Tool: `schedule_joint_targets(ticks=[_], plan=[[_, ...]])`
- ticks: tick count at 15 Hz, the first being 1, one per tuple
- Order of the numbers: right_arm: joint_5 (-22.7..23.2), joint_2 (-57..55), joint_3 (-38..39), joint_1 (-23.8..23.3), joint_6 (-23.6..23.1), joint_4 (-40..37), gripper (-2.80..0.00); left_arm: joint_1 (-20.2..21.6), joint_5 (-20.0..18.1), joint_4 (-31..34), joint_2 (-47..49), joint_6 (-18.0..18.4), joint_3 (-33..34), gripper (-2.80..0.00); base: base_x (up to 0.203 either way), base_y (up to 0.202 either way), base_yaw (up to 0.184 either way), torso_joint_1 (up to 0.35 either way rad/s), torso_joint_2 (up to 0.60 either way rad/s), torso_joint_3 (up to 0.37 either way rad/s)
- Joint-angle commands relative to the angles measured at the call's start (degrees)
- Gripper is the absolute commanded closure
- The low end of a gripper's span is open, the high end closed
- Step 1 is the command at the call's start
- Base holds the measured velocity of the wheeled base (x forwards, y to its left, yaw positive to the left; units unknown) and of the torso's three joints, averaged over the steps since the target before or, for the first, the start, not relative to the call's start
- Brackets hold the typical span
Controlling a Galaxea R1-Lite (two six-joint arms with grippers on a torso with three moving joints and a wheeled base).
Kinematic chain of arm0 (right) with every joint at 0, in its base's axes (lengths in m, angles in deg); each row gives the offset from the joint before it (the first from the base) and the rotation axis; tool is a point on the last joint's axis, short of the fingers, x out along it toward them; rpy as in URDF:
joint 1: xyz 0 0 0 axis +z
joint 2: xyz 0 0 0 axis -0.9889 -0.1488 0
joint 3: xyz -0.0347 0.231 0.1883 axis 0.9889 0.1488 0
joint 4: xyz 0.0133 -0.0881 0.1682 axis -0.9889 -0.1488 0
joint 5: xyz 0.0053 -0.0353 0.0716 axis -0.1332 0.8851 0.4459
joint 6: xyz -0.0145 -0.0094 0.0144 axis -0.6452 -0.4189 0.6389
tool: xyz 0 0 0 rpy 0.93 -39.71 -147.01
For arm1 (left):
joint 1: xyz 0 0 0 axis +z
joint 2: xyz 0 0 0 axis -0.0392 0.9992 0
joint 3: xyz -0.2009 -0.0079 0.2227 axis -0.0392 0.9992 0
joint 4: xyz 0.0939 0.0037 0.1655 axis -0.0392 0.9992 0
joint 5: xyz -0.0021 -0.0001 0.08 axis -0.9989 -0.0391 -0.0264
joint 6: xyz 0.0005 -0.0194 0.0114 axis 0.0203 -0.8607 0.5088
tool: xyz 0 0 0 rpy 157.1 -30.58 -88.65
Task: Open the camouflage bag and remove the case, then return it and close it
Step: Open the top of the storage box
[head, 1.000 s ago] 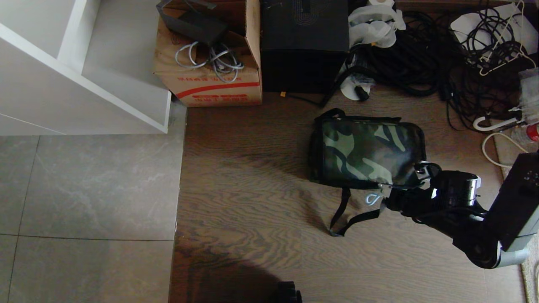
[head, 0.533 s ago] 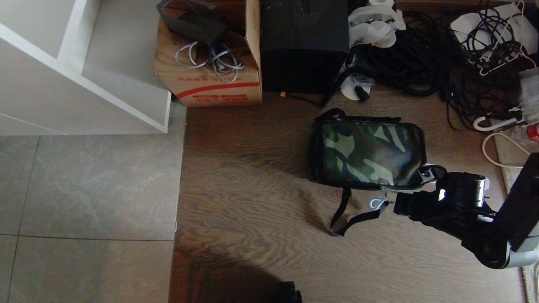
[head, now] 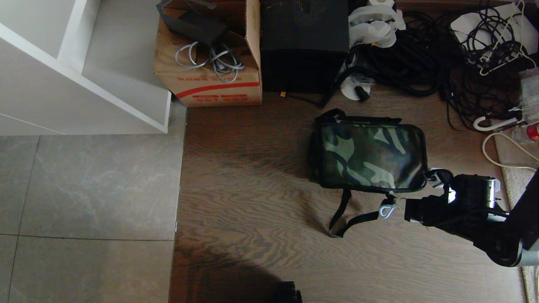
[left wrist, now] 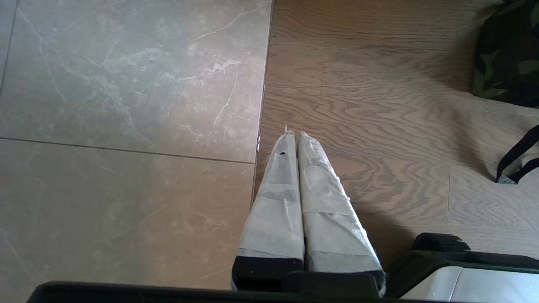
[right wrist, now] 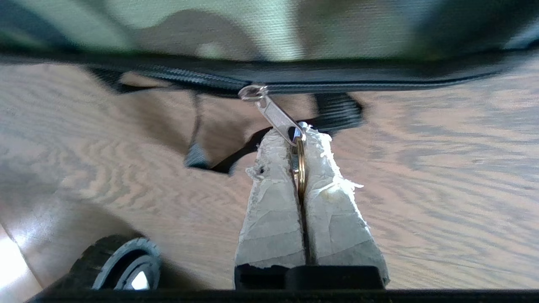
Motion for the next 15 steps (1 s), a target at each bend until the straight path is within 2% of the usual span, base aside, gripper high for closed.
schedule_joint_targets(ticks=[1,11,15], plan=[[1.9,0.0,-1.6,-2.3,-0.2,-0.6,0.0,0.0,0.0,-0.1,0.0,0.0,0.6,0.0,0.0,0.0,0.0,0.0,0.0,0.0],[9.5,1.5,-4.7,-10.4,-7.8,-8.2,0.0,0.0,0.0,0.0,0.0,0.0,0.5,0.0,0.0,0.0,0.0,0.0,0.0,0.0],[9.9,1.8,-5.5,-12.3,-11.9,-11.2,0.0,0.0,0.0,0.0,0.0,0.0,0.5,0.0,0.0,0.0,0.0,0.0,0.0,0.0]])
